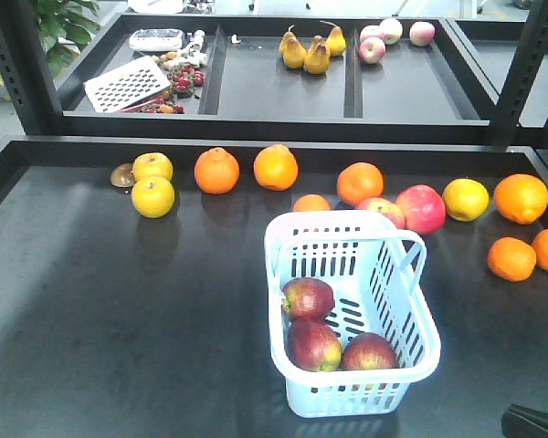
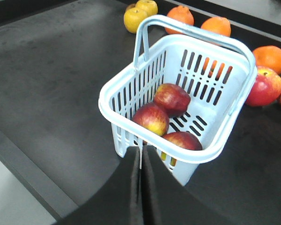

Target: Pick three apples into basket with both arms

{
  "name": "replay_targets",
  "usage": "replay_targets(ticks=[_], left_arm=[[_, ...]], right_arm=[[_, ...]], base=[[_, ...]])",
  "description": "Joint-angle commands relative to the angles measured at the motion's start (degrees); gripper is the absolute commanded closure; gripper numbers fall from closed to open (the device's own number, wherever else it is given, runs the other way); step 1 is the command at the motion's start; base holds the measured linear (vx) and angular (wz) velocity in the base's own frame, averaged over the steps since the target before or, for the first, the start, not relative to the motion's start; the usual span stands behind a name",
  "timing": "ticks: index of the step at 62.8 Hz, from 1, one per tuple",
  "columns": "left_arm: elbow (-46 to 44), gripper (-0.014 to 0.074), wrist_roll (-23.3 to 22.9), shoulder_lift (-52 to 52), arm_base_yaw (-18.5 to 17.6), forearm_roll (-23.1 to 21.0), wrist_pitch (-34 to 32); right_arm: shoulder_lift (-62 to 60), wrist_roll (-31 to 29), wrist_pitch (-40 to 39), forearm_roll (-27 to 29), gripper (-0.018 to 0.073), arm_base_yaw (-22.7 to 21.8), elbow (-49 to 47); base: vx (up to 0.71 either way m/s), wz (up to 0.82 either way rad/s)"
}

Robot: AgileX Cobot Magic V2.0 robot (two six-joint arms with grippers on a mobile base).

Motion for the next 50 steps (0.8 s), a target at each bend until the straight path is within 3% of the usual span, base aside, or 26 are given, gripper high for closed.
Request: replay_targets(ticks=[1, 14, 50], left_arm=[[0.49, 0.0604, -2.21, -0.97, 2.33, -0.54, -2.24], [0.49, 0.0603, -4.94, -0.97, 5.29, -0.3, -2.2], [0.43, 0.0603, -4.94, -0.97, 5.3, -0.03, -2.2]], right_arm=[[0.66, 0.03, -3.31, 1.05, 0.0564, -0.07, -1.36], [0.66, 0.03, -3.31, 1.11, 0.0564, -0.07, -1.36], [0.66, 0.03, -3.31, 1.11, 0.0564, -0.07, -1.36]], base=[[0.0, 0.0], [0.0, 0.0], [0.0, 0.0]])
